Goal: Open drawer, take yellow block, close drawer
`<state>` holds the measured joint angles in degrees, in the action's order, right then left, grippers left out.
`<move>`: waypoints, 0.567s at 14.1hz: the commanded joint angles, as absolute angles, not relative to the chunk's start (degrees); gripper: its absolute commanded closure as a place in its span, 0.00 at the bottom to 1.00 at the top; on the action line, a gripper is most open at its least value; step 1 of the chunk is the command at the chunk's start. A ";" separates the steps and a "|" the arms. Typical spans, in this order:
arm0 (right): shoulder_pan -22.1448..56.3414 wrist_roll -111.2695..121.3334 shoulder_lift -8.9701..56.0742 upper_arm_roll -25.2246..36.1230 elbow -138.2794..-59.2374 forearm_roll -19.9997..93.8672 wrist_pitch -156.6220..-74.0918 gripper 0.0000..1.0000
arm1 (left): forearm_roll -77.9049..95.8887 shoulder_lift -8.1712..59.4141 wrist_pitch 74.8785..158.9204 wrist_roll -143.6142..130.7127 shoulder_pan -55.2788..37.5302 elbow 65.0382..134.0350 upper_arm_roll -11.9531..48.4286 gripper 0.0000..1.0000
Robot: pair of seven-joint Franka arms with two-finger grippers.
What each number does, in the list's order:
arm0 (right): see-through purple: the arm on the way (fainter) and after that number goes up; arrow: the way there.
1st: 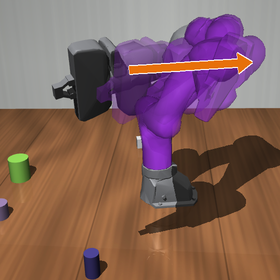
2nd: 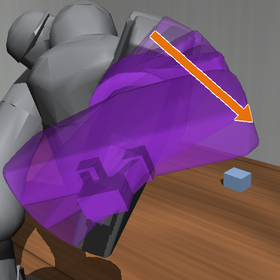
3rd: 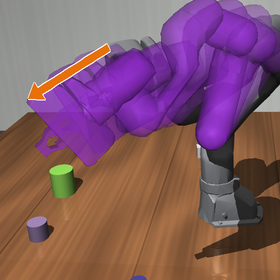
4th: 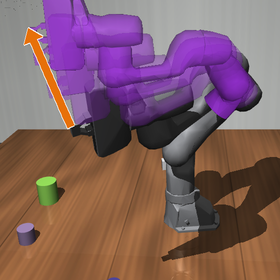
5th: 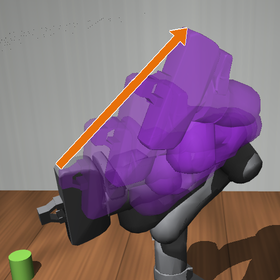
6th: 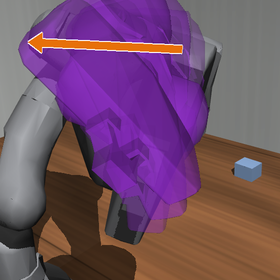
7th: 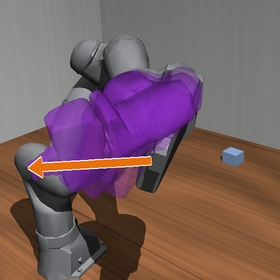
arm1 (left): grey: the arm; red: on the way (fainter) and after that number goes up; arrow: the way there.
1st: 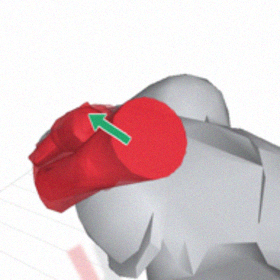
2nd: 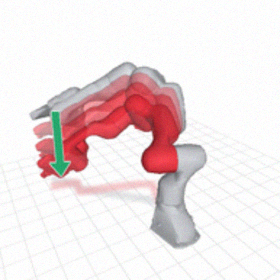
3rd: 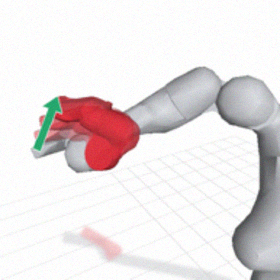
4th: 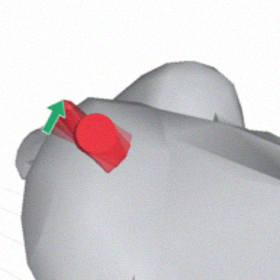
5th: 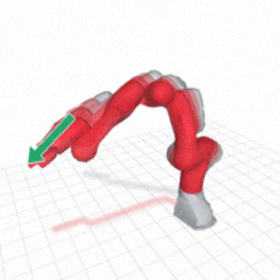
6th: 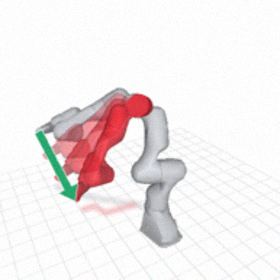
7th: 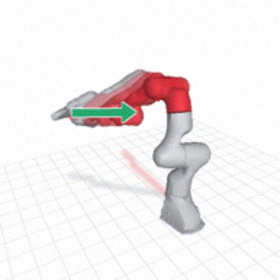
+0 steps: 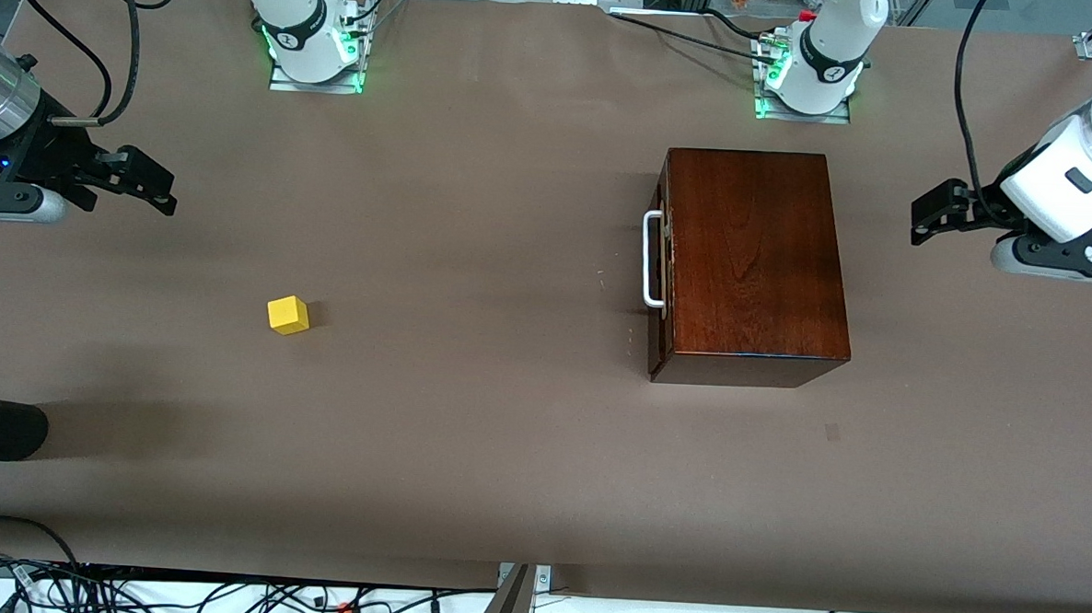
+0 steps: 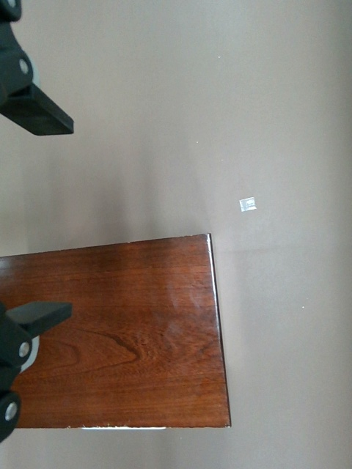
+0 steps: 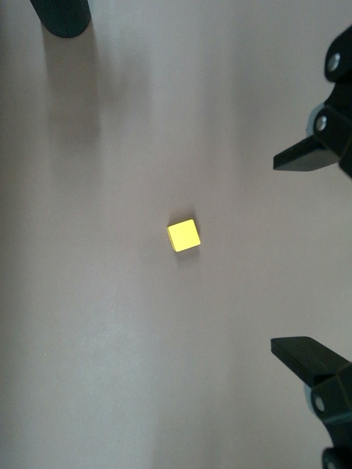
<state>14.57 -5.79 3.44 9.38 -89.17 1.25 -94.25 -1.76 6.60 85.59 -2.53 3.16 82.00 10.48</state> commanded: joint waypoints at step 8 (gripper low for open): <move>14.50 -4.92 3.87 10.02 -87.71 2.90 -92.99 0.00 | 0.44 0.70 88.50 -0.35 -6.69 88.16 -1.67 0.00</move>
<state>14.57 -5.79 3.44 9.59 -89.17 1.71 -94.22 -0.83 1.94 87.66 -1.54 -6.75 87.09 -1.01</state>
